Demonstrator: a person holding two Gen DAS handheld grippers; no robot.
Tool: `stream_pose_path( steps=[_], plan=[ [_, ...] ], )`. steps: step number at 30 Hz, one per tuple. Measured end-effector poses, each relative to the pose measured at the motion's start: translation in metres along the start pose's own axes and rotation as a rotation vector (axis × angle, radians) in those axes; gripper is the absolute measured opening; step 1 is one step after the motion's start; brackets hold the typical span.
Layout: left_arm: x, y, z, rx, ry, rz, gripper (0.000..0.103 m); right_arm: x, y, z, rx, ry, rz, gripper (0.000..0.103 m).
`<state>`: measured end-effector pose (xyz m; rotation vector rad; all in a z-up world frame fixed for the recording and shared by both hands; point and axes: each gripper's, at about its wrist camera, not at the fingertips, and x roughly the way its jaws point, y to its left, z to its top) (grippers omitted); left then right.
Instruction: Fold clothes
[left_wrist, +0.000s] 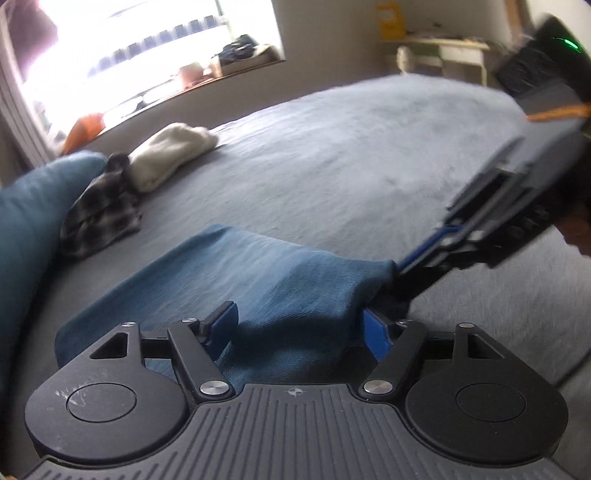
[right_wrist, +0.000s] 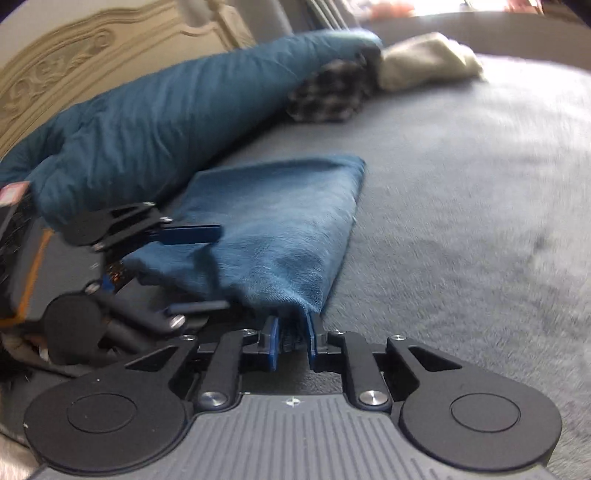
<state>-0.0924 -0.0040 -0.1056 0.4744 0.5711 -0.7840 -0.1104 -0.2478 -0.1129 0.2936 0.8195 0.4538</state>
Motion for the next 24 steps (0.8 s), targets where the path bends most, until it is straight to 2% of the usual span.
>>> stream_pose_path(
  steps=[1, 2, 4, 9, 13, 17, 19, 24],
  plan=[
    [-0.001, 0.004, 0.000, -0.025, 0.000, -0.005, 0.070, -0.003, 0.001, 0.000, -0.009, -0.008, 0.007, 0.004],
    [0.000, 0.008, 0.000, -0.049, 0.001, -0.012, 0.070, -0.004, 0.003, 0.000, -0.021, -0.020, 0.014, 0.001],
    [0.002, 0.011, -0.001, -0.077, 0.005, -0.023, 0.070, -0.004, 0.008, 0.001, -0.044, -0.034, 0.022, 0.001],
    [0.008, 0.015, -0.005, -0.130, 0.017, -0.051, 0.071, 0.021, 0.018, -0.004, -0.091, -0.002, -0.050, 0.000],
    [0.005, 0.017, -0.005, -0.130, 0.010, -0.055, 0.072, 0.021, 0.018, -0.004, -0.060, -0.014, -0.069, 0.001],
    [-0.010, 0.027, -0.005, -0.177, -0.003, -0.075, 0.072, 0.007, 0.012, -0.003, -0.006, -0.008, 0.028, 0.003],
    [-0.019, 0.035, -0.005, -0.224, -0.017, -0.095, 0.073, 0.004, 0.011, -0.003, 0.012, -0.012, 0.058, 0.003],
    [-0.039, 0.061, -0.001, -0.413, -0.081, -0.142, 0.082, 0.027, 0.018, -0.006, 0.006, 0.005, 0.015, 0.003]
  ],
)
